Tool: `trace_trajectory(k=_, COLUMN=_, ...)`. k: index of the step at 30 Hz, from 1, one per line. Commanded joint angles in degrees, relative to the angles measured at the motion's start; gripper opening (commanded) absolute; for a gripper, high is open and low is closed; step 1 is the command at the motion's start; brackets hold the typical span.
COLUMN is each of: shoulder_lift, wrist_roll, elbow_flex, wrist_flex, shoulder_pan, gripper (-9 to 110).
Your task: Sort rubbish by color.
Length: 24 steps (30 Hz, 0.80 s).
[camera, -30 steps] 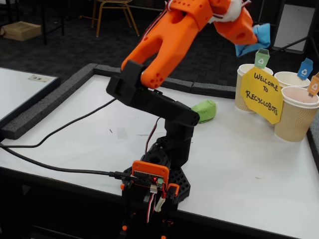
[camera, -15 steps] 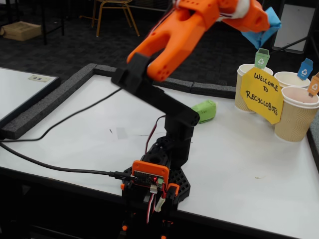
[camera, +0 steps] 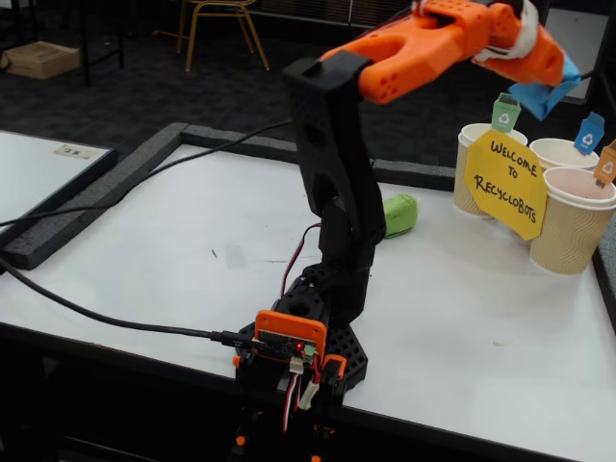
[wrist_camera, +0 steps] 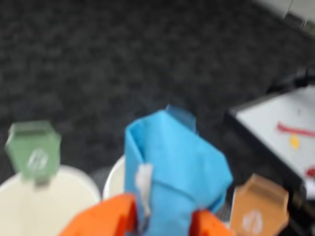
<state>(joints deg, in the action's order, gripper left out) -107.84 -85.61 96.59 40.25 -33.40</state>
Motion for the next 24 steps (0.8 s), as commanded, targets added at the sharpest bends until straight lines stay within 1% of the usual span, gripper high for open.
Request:
trace_trajectory(k=1, shoulder_lift=1.85, wrist_roll=-3.87, elbow_flex=-8.96, wrist_flex=-9.23, shoulder_pan=-2.72, gripper=0)
trace_trajectory(k=4, shoulder_lift=5.8, wrist_roll=-5.8, elbow_flex=-8.88, wrist_flex=-15.47, shoulder_pan=-3.6, gripper=0)
trace_trajectory(k=6, shoulder_lift=7.73, wrist_roll=-6.86, elbow_flex=-8.88, wrist_flex=-17.4, shoulder_pan=-3.96, gripper=0)
trace_trajectory(k=14, shoulder_lift=10.11, wrist_roll=-7.03, elbow_flex=-7.21, wrist_flex=-18.98, shoulder_pan=-3.96, gripper=0)
trace_trajectory(k=24, shoulder_lift=13.18, wrist_roll=-7.12, elbow_flex=-4.48, wrist_flex=-26.1, shoulder_pan=-2.9, gripper=0)
